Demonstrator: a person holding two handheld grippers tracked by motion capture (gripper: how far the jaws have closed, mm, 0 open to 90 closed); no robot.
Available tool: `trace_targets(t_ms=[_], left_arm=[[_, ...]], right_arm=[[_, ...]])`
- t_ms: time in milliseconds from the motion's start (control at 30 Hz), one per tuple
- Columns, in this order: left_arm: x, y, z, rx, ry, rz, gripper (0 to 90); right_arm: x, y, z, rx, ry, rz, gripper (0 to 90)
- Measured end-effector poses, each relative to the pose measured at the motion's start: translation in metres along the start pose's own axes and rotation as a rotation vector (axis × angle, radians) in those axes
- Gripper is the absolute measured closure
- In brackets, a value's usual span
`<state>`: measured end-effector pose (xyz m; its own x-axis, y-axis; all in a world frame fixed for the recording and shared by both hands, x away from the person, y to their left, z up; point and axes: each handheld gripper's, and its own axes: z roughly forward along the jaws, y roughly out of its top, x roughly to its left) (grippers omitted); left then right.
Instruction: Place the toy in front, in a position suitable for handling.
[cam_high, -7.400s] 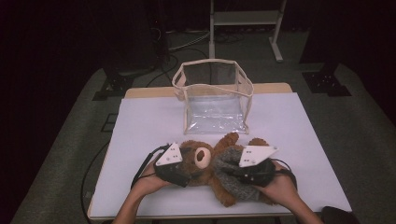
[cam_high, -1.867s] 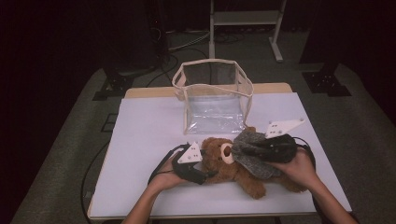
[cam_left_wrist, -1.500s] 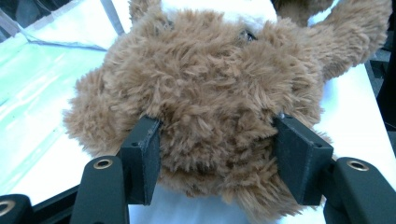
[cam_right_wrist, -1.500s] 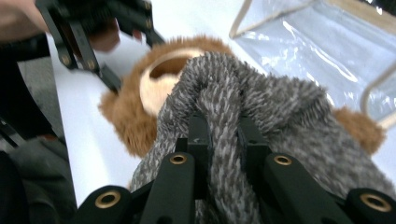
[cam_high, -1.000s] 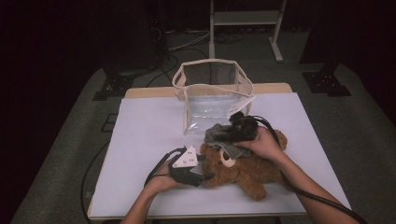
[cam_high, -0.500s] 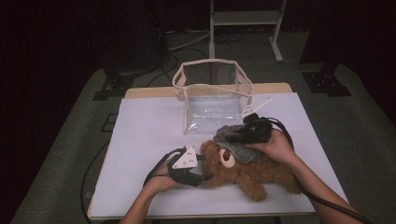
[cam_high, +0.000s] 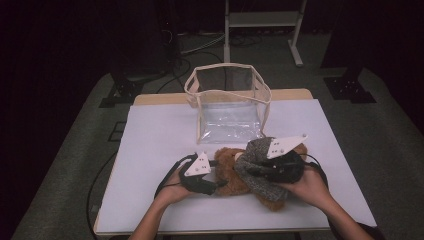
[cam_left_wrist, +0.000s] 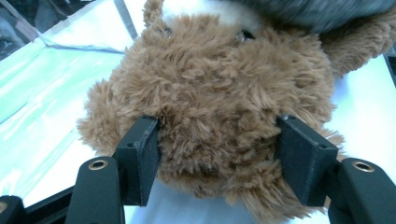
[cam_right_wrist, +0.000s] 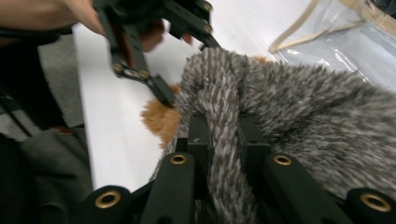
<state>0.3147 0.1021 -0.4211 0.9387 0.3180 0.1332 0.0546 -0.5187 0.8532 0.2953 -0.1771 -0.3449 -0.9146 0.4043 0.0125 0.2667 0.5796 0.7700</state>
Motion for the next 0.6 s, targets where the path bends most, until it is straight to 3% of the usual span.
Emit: trace_targets(t_ms=[233, 300, 500, 600], left_arm=[[0.009, -0.003, -0.016, -0.042, -0.005, -0.034, 38.2], [0.011, -0.004, -0.017, -0.041, 0.002, -0.041, 38.2], [0.010, -0.005, -0.011, -0.024, -0.002, -0.033, 37.8], [0.010, -0.005, -0.014, -0.028, 0.001, -0.036, 37.4]], right_arm=[[-0.030, 0.000, 0.008, -0.007, -0.086, 0.040, 78.6], [-0.034, -0.001, 0.009, -0.021, -0.083, 0.055, 78.7], [-0.018, 0.020, 0.014, -0.056, -0.035, 0.016, 79.0], [-0.011, 0.027, 0.021, -0.041, -0.015, -0.019, 79.0]])
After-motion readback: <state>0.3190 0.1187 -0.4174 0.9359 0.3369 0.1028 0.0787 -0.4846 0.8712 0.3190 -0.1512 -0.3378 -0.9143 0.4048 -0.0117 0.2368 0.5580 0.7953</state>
